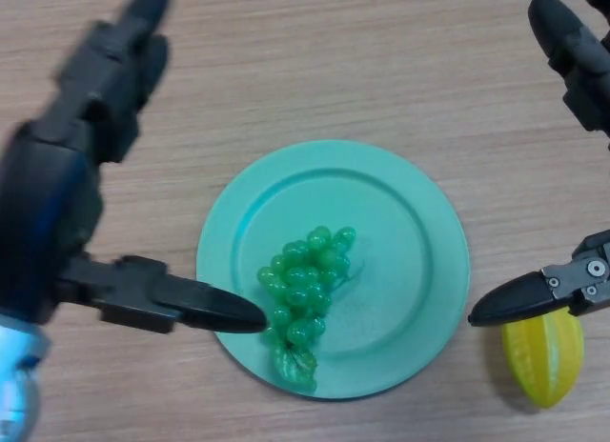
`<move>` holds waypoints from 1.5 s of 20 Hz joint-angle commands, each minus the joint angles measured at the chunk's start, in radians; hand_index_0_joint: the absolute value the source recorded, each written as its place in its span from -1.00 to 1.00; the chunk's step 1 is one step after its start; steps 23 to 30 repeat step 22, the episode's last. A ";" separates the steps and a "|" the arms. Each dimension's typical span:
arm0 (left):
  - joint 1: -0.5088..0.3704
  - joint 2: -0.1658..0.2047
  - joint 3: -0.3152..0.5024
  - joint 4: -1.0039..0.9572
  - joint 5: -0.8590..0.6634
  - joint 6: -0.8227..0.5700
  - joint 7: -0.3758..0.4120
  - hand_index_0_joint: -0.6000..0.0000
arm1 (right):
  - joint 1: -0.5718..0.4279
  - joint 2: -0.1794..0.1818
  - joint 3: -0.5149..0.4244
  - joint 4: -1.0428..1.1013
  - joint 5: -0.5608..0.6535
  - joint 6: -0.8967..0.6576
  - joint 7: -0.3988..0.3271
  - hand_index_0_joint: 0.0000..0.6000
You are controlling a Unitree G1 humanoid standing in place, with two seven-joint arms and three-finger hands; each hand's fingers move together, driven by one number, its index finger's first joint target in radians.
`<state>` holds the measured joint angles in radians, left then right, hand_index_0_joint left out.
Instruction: Pick up the green grapes and place it on the plate
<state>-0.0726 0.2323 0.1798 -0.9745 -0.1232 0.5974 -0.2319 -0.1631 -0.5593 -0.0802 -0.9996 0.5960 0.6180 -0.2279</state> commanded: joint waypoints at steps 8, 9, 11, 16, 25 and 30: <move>0.027 0.105 0.235 -0.047 -0.326 -0.164 0.055 1.00 | -0.049 -0.002 -0.050 -0.048 -0.013 -0.171 -0.031 -1.00; 0.023 0.112 0.239 -0.045 -0.337 -0.163 0.064 1.00 | -0.055 0.005 -0.050 -0.048 -0.018 -0.161 -0.026 -1.00; 0.021 0.120 0.239 -0.045 -0.344 -0.159 0.072 1.00 | -0.057 0.000 -0.061 -0.048 -0.005 -0.158 -0.024 -1.00; 0.021 0.115 0.206 -0.058 -0.341 -0.139 0.089 1.00 | -0.060 0.016 -0.068 -0.048 -0.027 -0.132 0.005 -1.00; 0.000 0.130 0.181 -0.072 -0.343 -0.095 0.117 1.00 | -0.064 0.051 -0.099 -0.048 -0.043 -0.096 0.051 -1.00; 0.000 0.130 0.181 -0.072 -0.343 -0.095 0.117 1.00 | -0.064 0.051 -0.099 -0.048 -0.043 -0.096 0.051 -1.00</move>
